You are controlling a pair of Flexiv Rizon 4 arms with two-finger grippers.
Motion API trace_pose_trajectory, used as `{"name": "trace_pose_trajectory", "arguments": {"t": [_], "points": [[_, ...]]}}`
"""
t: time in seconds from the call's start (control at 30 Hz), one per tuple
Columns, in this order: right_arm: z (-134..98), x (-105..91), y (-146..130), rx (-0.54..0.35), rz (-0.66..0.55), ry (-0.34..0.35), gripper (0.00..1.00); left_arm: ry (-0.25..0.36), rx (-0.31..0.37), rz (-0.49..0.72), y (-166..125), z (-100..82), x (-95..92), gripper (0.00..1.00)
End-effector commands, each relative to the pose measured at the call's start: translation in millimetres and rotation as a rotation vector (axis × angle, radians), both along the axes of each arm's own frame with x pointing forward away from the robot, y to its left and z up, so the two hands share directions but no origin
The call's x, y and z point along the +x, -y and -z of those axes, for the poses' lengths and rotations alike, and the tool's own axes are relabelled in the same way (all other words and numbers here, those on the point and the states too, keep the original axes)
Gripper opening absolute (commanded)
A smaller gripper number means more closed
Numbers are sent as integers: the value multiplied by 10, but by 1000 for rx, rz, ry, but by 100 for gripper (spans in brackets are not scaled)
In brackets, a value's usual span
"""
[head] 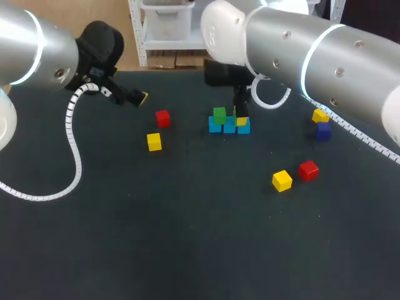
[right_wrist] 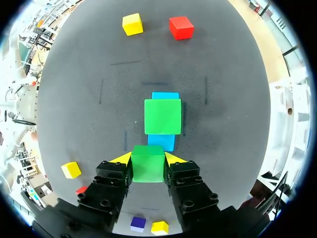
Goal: Place the blue cubes, place green cubes on the blue cubes, place the yellow cubes on the green cubes, then place the red cubes on the yellow cubes, and place purple cube on the red cubes.
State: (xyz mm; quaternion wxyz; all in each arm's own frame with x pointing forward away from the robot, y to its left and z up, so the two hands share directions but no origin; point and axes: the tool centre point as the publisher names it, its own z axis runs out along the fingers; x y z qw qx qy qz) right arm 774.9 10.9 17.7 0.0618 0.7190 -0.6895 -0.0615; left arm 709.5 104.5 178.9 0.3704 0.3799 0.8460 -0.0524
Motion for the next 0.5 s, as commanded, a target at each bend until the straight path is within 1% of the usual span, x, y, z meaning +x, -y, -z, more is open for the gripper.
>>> {"name": "trace_pose_trajectory", "arguments": {"t": [0.03, 0.1, 0.23, 0.3, 0.33, 0.37, 0.4, 0.43, 0.47, 0.5], "points": [[29, 53, -24, -2, -1, -11, 19, 0, -1, 2, -5, 5, 8, 100], [32, 51, -25, -2, 0, -12, 31, 0, -1, 2, -5, 5, 8, 100], [39, 55, -24, -2, 4, -11, 34, 0, -1, 2, -5, 5, 8, 100], [40, 55, -25, -3, 4, -11, 44, 0, -1, 2, -5, 5, 8, 100], [40, 56, -25, -3, 4, -11, 47, 0, -1, 2, -5, 5, 8, 100], [40, 56, -25, -3, 4, -11, 61, 0, -1, 2, -5, 5, 8, 100], [40, 57, -26, -4, 5, -11, 70, 0, -1, 2, -5, 5, 8, 100], [40, 57, -26, -4, 5, -11, 75, 0, -1, 2, -5, 5, 8, 100], [40, 57, -26, -4, 6, -10, 76, 0, -1, 2, -5, 5, 8, 100], [40, 56, -26, -5, 6, -10, 81, 0, -1, 2, -5, 5, 8, 100]]}}
